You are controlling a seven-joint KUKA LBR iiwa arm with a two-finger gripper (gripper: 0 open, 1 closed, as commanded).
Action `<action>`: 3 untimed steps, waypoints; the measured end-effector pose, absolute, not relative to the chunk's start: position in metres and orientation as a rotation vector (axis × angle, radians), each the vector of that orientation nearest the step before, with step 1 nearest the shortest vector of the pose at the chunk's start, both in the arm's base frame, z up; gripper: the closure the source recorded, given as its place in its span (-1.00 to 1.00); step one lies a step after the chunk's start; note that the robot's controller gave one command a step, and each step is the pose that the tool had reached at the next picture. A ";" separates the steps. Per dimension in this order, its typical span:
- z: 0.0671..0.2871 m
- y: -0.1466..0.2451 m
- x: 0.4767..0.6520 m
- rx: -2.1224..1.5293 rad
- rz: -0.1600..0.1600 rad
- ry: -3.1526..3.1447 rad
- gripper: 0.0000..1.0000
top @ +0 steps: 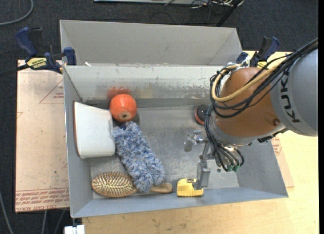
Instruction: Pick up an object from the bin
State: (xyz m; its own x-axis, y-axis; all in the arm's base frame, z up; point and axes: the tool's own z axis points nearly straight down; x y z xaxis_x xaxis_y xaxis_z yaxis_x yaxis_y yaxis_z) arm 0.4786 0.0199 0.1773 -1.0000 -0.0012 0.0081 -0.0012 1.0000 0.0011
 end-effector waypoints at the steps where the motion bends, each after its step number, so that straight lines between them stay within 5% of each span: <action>1: 0.181 0.020 0.480 0.001 -0.002 -3.141 -1.00; 2: 0.111 0.088 0.497 0.113 -0.003 -3.141 -1.00; 3: 0.102 0.114 0.496 0.033 -0.002 -3.132 -1.00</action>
Offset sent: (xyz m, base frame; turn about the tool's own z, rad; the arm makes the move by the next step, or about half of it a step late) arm 0.0244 0.1046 -0.1073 -0.1105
